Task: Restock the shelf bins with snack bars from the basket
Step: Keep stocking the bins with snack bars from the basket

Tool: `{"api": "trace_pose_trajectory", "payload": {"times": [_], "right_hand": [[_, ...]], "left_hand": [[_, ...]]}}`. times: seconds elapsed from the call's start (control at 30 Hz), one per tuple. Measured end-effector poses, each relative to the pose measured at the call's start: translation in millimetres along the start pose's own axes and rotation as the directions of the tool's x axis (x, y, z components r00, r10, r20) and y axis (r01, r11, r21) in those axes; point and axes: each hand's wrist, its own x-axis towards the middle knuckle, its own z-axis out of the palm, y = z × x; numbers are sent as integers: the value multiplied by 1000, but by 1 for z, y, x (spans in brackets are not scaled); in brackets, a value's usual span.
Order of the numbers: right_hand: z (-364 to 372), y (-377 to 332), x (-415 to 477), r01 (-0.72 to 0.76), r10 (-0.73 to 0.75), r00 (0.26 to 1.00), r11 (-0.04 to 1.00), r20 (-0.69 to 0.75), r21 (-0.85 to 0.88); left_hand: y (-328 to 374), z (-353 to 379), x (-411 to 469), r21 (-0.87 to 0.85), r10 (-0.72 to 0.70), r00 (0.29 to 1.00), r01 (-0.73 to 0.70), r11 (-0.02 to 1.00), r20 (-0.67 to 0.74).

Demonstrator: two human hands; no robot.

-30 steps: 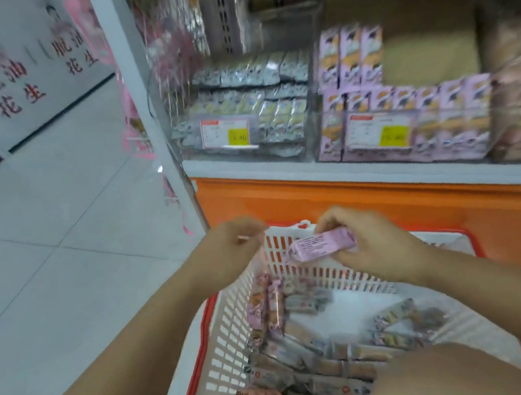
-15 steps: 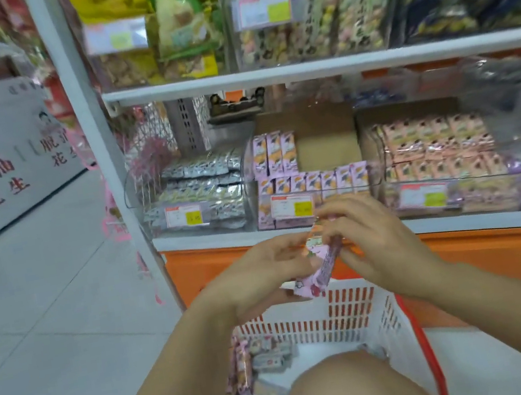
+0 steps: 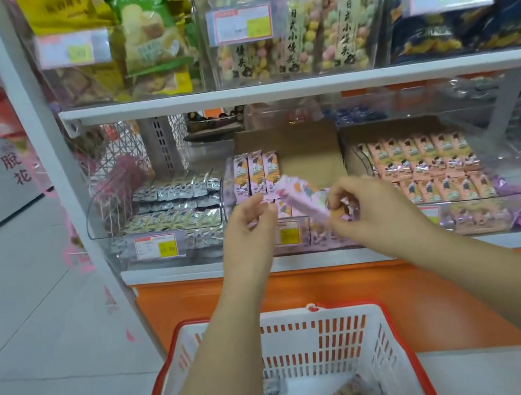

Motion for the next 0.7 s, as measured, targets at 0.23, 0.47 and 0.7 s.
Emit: {"api": "trace_pose_trajectory", "payload": {"times": [0.23, 0.47, 0.7], "right_hand": [[60, 34, 96, -350, 372, 922, 920, -110, 176], [105, 59, 152, -488, 505, 858, 859, -95, 153], [105, 65, 139, -388, 382, 920, 918, 88, 78]], "left_hand": [[-42, -20, 32, 656, 121, 989, -35, 754, -86], [-52, -23, 40, 627, 137, 987, -51, 777, -90], [-55, -19, 41, 618, 165, 980, -62, 784, -112]]}}
